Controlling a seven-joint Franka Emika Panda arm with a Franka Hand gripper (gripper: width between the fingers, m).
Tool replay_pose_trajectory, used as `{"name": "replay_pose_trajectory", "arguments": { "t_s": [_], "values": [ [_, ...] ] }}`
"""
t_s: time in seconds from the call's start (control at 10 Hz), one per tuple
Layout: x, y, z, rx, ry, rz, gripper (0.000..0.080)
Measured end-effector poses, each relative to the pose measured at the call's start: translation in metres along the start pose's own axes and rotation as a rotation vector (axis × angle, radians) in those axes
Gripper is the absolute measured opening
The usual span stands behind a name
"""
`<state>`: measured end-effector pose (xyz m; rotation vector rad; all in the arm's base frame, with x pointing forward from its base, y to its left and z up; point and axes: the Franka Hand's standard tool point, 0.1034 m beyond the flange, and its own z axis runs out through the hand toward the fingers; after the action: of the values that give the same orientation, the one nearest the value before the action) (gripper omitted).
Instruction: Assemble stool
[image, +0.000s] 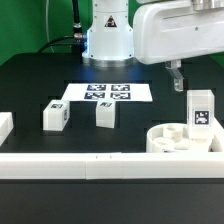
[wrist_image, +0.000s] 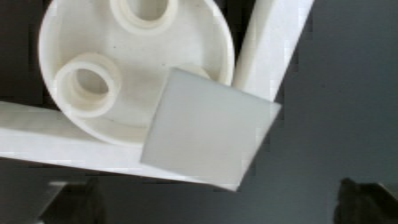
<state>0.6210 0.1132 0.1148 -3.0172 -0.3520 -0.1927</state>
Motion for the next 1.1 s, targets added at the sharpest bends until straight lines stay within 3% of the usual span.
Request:
{"name": "replay_pose_trajectory", "arguments": {
  "t_s": [0.3,0.5,0.8,1.1],
  "values": [
    [-0.002,0.001,0.004,-0.003,0.021,0.071,0.0649],
    [-0.004,0.011,0.006,-0.007,0.017,0.028,0.0649],
    [-0.004,0.008,0.006,-0.003,0.016,0.069,0.0649],
    [-0.008,0.01,0.011,0.015,0.018,0.455,0.0649]
  ]
}}
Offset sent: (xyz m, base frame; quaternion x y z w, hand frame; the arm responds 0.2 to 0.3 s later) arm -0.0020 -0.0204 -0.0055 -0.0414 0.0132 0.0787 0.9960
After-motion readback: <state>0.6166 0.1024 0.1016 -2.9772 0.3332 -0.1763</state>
